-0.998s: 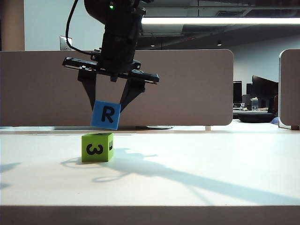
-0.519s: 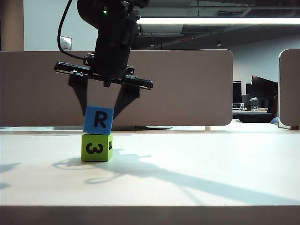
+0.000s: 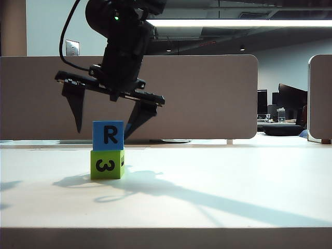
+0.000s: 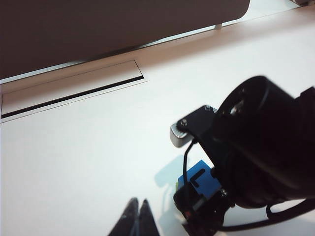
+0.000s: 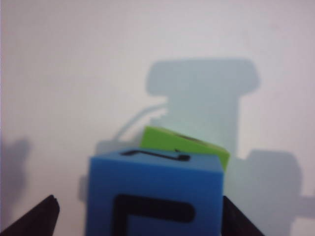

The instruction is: Stack the letter block on the right onto the letter block on the left.

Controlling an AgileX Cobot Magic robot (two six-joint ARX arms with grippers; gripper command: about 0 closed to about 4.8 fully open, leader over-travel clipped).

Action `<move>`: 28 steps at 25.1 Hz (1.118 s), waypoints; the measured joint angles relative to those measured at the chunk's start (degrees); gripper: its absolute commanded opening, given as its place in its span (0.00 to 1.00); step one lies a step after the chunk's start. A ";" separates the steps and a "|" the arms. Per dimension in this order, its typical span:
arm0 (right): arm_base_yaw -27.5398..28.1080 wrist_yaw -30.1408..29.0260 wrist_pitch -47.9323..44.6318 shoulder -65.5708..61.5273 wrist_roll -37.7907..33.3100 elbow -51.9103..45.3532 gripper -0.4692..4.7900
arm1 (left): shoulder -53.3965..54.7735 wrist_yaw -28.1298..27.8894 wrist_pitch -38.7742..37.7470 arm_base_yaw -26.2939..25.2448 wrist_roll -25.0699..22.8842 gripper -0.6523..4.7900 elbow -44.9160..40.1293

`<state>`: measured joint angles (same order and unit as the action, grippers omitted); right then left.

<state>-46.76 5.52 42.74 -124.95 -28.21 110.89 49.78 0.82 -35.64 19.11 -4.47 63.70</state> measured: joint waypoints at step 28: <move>8.72 10.93 32.28 32.65 25.77 17.99 0.07 | -1.18 3.06 -0.31 3.85 1.29 0.11 0.00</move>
<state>-38.04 16.45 75.02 -92.29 -2.44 128.88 48.60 3.88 -35.94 22.96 -3.18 63.70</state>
